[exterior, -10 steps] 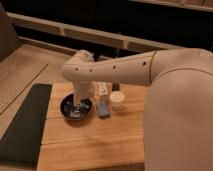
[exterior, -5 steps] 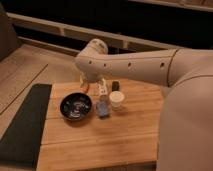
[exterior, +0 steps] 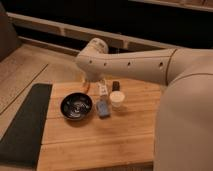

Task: Place the eraser in the ceramic cup

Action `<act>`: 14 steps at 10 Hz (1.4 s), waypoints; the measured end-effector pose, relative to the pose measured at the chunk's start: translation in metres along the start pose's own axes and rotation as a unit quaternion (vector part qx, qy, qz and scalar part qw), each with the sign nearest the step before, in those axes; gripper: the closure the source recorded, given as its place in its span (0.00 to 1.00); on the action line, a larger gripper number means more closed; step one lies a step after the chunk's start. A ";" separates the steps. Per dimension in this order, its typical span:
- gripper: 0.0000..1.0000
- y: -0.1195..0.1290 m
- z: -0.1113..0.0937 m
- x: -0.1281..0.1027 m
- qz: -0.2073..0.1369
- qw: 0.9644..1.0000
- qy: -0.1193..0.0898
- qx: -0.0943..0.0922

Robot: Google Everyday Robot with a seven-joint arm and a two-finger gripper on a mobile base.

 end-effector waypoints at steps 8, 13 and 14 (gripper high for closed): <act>0.35 -0.121 0.030 -0.038 0.110 0.991 -0.055 0.044; 0.35 -0.138 0.037 -0.031 0.114 0.989 -0.053 0.082; 0.35 -0.148 0.043 -0.038 0.121 0.987 -0.060 0.083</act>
